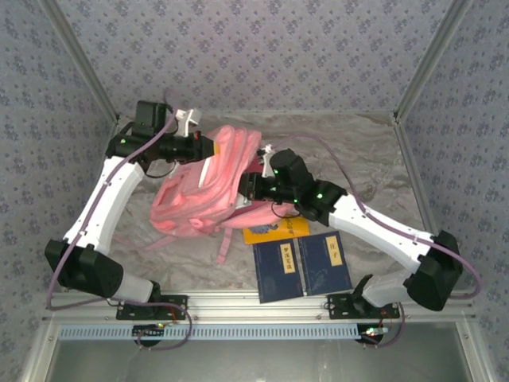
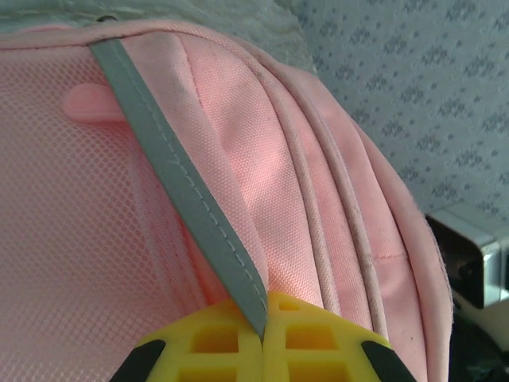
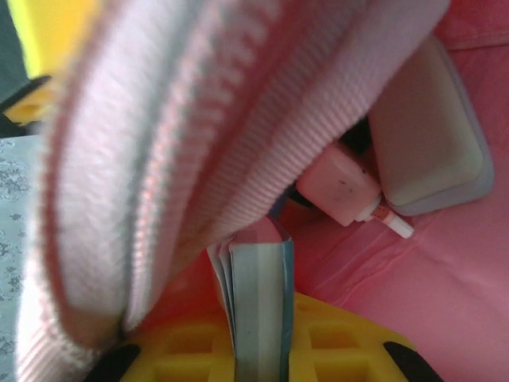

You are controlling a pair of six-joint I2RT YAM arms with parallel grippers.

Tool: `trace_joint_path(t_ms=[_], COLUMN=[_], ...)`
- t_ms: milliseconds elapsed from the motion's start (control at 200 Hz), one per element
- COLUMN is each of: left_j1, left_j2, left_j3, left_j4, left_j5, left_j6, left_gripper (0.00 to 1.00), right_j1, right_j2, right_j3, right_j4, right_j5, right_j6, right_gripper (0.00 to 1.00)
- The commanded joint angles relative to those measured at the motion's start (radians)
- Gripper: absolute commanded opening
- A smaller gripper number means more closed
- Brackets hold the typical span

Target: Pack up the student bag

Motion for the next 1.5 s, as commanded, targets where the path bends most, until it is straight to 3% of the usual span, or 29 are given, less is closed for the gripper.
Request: trace_joint_path(t_ms=[0, 145, 250, 510, 620, 784, 924, 1089, 1154, 1264, 1494], left_j1=[0.015, 0.016, 0.015, 0.015, 0.016, 0.019, 0.035, 0.065, 0.074, 0.101, 0.199], left_j2=[-0.060, -0.069, -0.083, -0.078, -0.060, -0.027, -0.001, 0.008, 0.006, 0.001, 0.030], left_j3=[0.007, -0.009, -0.021, -0.011, 0.006, 0.043, 0.062, 0.057, 0.052, 0.046, 0.050], left_j4=[0.176, 0.214, 0.244, 0.285, 0.292, 0.285, 0.281, 0.288, 0.282, 0.272, 0.297], left_j5=[0.063, 0.128, 0.168, 0.212, 0.218, 0.223, 0.217, 0.209, 0.196, 0.156, 0.086], left_j6=[-0.022, -0.028, -0.030, -0.040, -0.043, -0.043, -0.055, -0.077, -0.074, -0.083, -0.184], left_gripper=[0.00, 0.00, 0.00, 0.00, 0.00, 0.00, 0.00, 0.00, 0.00, 0.00, 0.00], right_j1=[0.056, 0.070, 0.028, -0.077, -0.071, -0.027, -0.001, -0.006, -0.015, -0.043, -0.143], right_j2=[0.065, 0.127, 0.144, 0.385, 0.509, 0.670, 0.786, 0.783, 0.723, 0.603, 0.370], right_j3=[0.096, 0.108, 0.043, 0.040, 0.138, 0.329, 0.462, 0.461, 0.405, 0.320, 0.166], right_j4=[0.016, 0.011, 0.115, 0.491, 0.498, 0.351, 0.237, 0.241, 0.262, 0.264, 0.197], right_j5=[-0.006, 0.009, 0.007, -0.261, -0.304, -0.265, -0.220, -0.229, -0.203, -0.173, -0.079], right_j6=[-0.034, -0.032, 0.007, 0.222, 0.240, 0.190, 0.171, 0.120, 0.076, 0.003, -0.088], right_gripper=[0.00, 0.00, 0.00, 0.00, 0.02, 0.05, 0.28, 0.79, 0.92, 1.00, 1.00])
